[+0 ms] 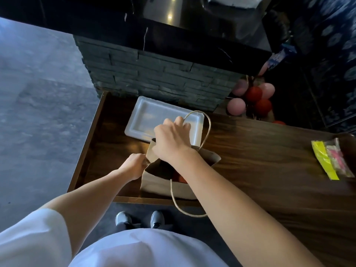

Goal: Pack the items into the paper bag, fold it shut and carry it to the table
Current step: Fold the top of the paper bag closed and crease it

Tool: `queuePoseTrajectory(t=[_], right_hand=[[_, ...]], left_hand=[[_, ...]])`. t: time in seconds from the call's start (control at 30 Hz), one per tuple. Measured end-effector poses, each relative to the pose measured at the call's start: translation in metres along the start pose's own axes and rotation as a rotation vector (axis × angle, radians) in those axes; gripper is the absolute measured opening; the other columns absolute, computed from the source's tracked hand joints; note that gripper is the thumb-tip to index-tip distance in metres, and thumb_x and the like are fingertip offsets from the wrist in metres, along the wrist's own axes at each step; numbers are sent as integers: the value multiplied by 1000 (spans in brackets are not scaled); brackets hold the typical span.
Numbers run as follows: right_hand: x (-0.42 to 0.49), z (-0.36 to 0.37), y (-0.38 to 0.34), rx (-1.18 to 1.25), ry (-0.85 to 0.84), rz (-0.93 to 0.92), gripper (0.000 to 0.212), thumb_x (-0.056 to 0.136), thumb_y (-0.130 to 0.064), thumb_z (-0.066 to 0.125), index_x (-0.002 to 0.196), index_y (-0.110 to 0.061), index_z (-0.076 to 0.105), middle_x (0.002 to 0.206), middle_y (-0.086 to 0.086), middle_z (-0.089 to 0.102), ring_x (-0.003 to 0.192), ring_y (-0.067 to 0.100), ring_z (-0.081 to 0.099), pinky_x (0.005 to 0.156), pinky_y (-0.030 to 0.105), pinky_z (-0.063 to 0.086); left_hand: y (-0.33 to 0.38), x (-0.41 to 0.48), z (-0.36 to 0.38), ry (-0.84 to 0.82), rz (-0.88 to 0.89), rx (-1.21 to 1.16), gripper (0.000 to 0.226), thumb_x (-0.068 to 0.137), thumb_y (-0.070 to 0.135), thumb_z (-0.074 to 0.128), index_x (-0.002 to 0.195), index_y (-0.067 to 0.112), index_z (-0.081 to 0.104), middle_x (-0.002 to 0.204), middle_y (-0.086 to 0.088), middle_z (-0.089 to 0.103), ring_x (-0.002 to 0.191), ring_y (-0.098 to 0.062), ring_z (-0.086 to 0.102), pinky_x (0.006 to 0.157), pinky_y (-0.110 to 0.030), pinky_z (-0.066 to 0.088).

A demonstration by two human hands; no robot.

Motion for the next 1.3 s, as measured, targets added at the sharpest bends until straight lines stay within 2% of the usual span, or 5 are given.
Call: queuePoseTrajectory(t=[0.57, 0.77, 0.9, 1.07, 1.3], right_hand=[[-21, -10, 14, 165, -1, -362, 30, 87, -6, 55, 96, -26, 76, 92, -5, 74, 89, 20, 51, 86, 41, 44], [-78, -41, 135, 734, 309, -38, 29, 89, -10, 59, 105, -30, 73, 103, -20, 72, 101, -3, 63, 89, 19, 53], [-128, 32, 217, 994, -33, 380, 69, 84, 8, 55, 116, -52, 56, 121, -22, 63, 112, -2, 60, 100, 35, 51], [-145, 105, 206, 1092, -347, 358, 94, 72, -2, 73, 128, -66, 33, 144, -19, 41, 135, 10, 40, 107, 43, 43], [-114, 125, 198, 1071, -88, 322, 69, 70, -28, 82, 130, -35, 49, 133, -19, 51, 121, -2, 44, 99, 20, 37]], left_hand=[[17, 6, 1, 126, -48, 84, 15, 85, 9, 52, 81, 5, 65, 82, -5, 68, 80, -29, 66, 65, -34, 54], [12, -12, -22, 0, 61, -172, 33, 86, -4, 62, 112, 16, 65, 105, 5, 69, 104, -10, 65, 71, -15, 53], [21, -41, -31, -172, 48, -143, 85, 82, -11, 58, 151, 26, 24, 147, 0, 42, 137, -16, 42, 89, -19, 52], [33, -63, -28, -350, 22, -200, 113, 74, -3, 74, 153, 36, 3, 154, -2, 30, 133, -31, 46, 87, -28, 56], [36, -61, -29, -17, 189, -406, 42, 84, 2, 70, 107, 38, 64, 115, 8, 66, 108, -14, 64, 83, -27, 60]])
Point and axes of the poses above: each hand's wrist, its own x-axis towards the middle knuckle, its own z-axis out of the palm, y = z × x, the point moved 5 cm from there along x, towards the middle knuckle
